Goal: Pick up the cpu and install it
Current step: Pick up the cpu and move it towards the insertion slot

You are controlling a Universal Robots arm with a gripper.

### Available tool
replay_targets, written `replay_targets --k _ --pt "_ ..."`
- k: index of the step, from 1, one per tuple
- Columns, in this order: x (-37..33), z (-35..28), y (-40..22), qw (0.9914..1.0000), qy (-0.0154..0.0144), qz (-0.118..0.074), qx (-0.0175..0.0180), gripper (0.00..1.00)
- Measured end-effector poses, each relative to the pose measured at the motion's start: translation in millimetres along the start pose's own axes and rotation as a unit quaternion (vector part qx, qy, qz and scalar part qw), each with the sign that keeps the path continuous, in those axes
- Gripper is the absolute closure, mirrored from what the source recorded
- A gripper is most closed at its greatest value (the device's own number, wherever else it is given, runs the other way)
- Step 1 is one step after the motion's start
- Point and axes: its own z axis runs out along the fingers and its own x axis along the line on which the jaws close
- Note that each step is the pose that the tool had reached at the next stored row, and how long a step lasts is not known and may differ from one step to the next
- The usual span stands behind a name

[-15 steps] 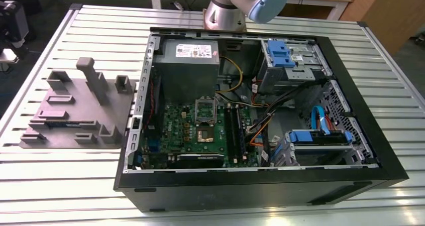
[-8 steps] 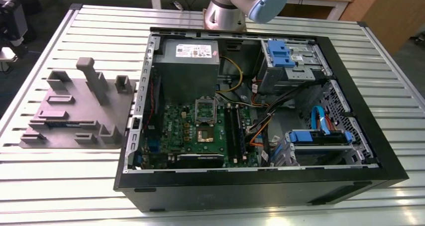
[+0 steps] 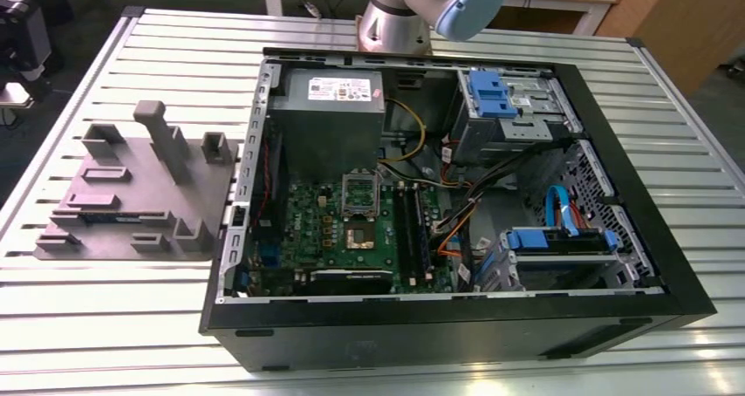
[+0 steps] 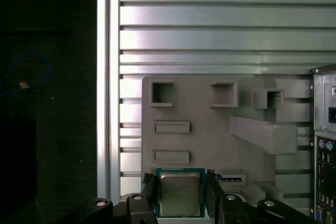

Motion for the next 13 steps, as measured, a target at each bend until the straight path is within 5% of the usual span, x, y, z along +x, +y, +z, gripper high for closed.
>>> replay_targets --k 13 --pt "-3.2 0.1 0.1 1.0 0.0 0.0 0.0 0.53"
